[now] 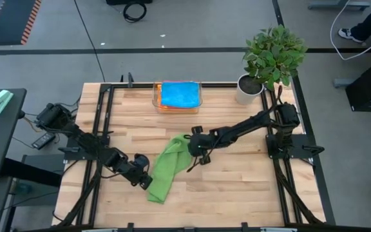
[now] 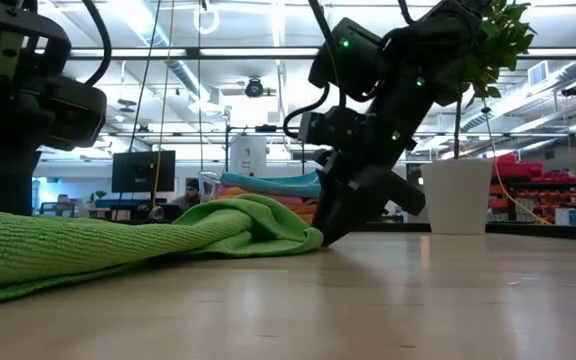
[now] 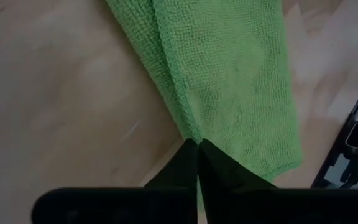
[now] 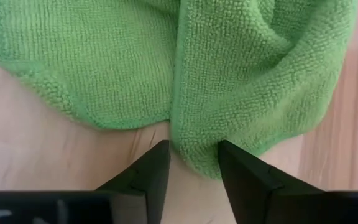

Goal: Fold microfiber towels
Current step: Fold the green microfiber towel

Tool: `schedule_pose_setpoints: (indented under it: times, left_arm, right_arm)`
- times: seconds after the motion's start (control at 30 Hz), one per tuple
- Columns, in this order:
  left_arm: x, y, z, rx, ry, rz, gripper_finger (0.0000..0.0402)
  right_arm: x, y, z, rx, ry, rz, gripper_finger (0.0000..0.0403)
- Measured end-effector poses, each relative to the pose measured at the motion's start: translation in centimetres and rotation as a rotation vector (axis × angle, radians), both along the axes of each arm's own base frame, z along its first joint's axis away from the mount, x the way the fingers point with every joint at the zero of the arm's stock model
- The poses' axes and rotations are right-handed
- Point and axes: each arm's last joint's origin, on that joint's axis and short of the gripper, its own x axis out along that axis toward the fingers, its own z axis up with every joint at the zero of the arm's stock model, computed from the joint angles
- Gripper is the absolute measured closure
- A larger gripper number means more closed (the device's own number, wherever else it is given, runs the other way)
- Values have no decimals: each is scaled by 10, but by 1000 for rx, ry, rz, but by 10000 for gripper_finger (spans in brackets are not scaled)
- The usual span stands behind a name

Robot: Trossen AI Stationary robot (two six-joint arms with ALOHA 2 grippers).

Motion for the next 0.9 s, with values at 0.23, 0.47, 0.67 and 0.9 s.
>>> schedule_pose_setpoints:
  times: [0.23, 0.47, 0.67, 0.9]
  left_arm:
    - [3, -2, 13, -14, -44, -12, 394]
    - [-2, 8, 91, 149, -126, -111, 396]
    - [-24, 48, 179, 440, 45, -166, 397]
    - [-36, 94, 262, 672, 0, -180, 398]
  right_arm:
    - [-7, -12, 16, -17, 9, -47, 387]
    - [-35, -10, 110, 82, 39, -123, 396]
    - [-70, -25, 201, 90, -82, -199, 397]
    - [-105, -34, 285, 72, -279, -326, 398]
